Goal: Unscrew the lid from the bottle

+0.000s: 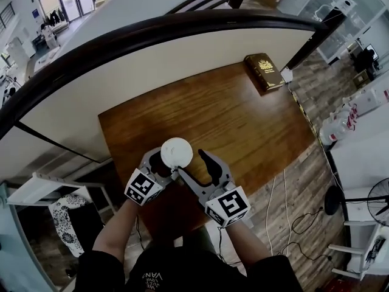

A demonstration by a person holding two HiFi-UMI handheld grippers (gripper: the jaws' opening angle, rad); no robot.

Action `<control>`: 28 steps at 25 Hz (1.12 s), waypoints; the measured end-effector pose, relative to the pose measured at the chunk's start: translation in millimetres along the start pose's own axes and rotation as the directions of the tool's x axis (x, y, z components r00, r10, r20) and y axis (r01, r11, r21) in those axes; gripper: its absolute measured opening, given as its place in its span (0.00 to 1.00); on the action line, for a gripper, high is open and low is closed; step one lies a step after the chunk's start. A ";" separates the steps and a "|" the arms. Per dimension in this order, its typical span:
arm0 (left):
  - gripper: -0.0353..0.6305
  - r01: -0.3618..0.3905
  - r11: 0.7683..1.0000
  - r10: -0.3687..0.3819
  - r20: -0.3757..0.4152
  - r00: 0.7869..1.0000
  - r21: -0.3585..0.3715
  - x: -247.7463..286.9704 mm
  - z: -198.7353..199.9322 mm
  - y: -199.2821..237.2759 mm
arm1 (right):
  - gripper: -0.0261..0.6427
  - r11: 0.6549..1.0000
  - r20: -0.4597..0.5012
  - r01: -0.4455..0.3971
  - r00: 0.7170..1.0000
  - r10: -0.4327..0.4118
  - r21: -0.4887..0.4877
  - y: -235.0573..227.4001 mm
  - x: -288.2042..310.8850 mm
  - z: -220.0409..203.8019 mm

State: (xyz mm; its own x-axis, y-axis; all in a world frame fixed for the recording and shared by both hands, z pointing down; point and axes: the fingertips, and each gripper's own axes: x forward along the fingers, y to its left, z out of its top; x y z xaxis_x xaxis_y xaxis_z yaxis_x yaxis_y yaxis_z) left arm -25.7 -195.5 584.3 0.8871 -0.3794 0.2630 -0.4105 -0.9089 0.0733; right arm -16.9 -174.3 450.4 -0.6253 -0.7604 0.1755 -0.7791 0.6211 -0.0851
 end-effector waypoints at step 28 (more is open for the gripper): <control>0.61 -0.214 0.977 0.215 -0.012 0.977 0.005 27.4 4.8 6.0 | 0.52 0.929 -0.066 -0.369 0.928 0.366 -0.036 -14.3 32.2 -0.7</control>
State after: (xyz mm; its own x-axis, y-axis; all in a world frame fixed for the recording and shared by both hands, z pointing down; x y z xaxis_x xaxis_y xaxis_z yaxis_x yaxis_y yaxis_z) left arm -2.8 -212.2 587.3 0.7758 -0.5635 0.2841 -0.5901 -0.8073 0.0102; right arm -25.9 -207.5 457.9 -0.8628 -0.4659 0.1964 -0.4913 0.8642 -0.1086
